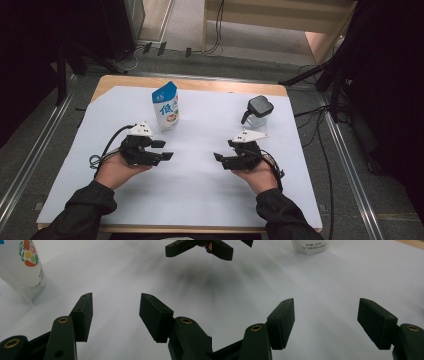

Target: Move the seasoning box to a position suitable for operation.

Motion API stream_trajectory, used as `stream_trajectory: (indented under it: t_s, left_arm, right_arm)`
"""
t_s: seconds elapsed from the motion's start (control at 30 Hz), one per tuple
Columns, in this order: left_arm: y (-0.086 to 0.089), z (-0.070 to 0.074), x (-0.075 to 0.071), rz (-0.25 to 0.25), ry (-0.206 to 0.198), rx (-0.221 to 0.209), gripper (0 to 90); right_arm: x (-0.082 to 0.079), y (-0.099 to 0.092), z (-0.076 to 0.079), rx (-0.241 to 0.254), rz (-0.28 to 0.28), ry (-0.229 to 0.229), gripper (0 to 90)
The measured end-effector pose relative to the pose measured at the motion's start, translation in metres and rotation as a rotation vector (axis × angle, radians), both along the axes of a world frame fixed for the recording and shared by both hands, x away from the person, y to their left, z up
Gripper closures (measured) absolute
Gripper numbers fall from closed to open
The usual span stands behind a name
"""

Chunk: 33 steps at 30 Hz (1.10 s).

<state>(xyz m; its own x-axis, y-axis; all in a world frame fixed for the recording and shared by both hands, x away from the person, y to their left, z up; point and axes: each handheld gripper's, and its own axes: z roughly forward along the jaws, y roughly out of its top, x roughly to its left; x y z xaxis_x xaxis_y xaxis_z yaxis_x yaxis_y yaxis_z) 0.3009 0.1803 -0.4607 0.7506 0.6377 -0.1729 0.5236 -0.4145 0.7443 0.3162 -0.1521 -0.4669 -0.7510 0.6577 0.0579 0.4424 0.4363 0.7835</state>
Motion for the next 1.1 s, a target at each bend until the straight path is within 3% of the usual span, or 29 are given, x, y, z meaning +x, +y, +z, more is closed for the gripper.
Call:
stream_trajectory:
  t_s: [0.1,0.23,0.4,0.6,1.1]
  left_arm:
    - [0.003,-0.002,0.001,0.001,-0.006,0.029,44.7]
    - [0.011,-0.002,0.002,0.031,-0.021,0.015,44.1]
    - [0.015,-0.002,0.004,0.036,-0.036,0.012,40.6]
    - [0.022,-0.002,0.004,0.047,-0.053,0.010,40.3]
    - [0.031,-0.004,0.008,0.076,-0.040,0.012,41.2]
  right_arm:
    - [0.001,-0.003,0.002,0.027,0.000,-0.002,36.0]
    - [0.003,-0.008,0.003,0.056,-0.008,0.034,38.8]
    - [0.005,-0.009,0.000,0.047,-0.007,0.066,38.9]
    - [0.006,-0.012,0.003,0.052,-0.024,0.038,40.1]
    - [0.008,-0.022,0.002,0.037,-0.043,0.045,40.9]
